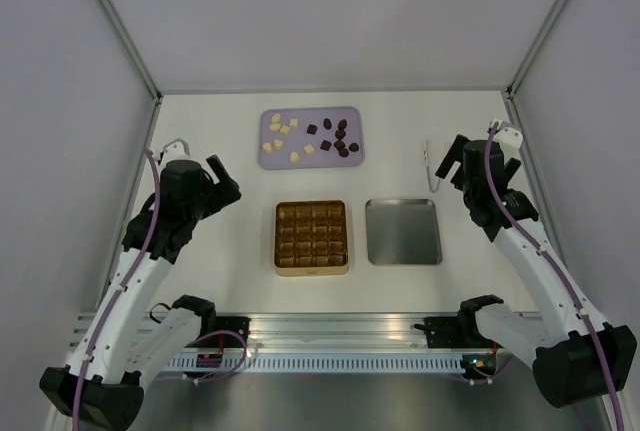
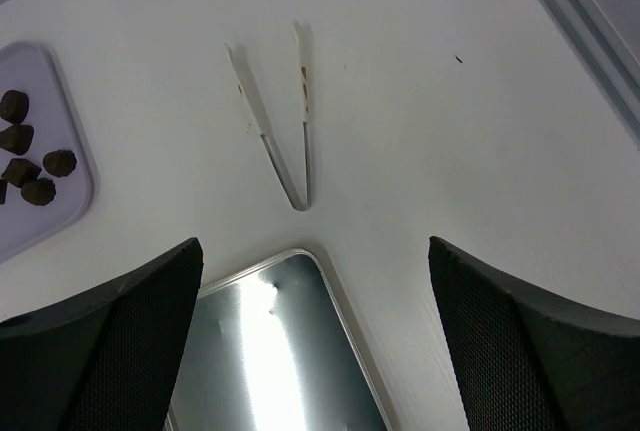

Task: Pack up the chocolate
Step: Pick up the clamp at the center of the board.

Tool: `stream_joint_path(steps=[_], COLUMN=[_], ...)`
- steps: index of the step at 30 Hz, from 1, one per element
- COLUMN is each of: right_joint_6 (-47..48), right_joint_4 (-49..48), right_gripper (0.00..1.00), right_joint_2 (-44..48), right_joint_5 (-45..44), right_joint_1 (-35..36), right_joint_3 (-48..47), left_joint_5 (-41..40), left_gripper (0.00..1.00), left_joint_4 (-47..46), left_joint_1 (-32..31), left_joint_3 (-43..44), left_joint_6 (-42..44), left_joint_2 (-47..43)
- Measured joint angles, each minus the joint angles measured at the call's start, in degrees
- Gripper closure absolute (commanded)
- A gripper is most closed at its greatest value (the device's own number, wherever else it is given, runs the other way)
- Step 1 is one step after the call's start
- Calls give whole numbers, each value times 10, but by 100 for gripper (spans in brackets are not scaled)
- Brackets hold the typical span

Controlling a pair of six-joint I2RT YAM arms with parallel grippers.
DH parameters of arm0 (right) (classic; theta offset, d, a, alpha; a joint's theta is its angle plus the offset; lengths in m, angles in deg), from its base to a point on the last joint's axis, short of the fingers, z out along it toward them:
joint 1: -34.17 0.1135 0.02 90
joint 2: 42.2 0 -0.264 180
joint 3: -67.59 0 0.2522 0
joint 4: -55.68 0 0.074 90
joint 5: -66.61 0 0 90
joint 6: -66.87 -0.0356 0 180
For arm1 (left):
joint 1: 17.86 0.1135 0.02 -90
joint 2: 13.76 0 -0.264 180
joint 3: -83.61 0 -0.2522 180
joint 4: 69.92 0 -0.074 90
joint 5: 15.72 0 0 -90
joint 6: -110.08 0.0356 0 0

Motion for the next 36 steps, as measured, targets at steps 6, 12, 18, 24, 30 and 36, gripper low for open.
stream_joint_path(steps=[6, 12, 18, 24, 30, 36], right_joint_6=[0, -21, 7, 31, 44, 59], right_joint_4=[-5, -6, -33, -65, -84, -91], right_gripper=[2, 2, 2, 2, 2, 2], right_joint_2=[0, -57, -162, -273, -384, -447], right_joint_5=[9, -13, 27, 48, 64, 89], right_joint_1=[0, -1, -1, -1, -3, -23], right_joint_3=[2, 1, 0, -24, -89, -126], left_joint_5=[0, 0, 0, 1, 1, 1], left_gripper=[0, 0, 0, 0, 0, 0], left_joint_4=[0, -3, -15, -24, -27, -27], left_joint_1=[0, 0, 0, 0, 0, 0], left_joint_3=[-4, -5, -11, -13, -13, -13], left_joint_6=[-4, -4, -4, -3, -3, -3], left_joint_2=[0, 11, 23, 41, 53, 53])
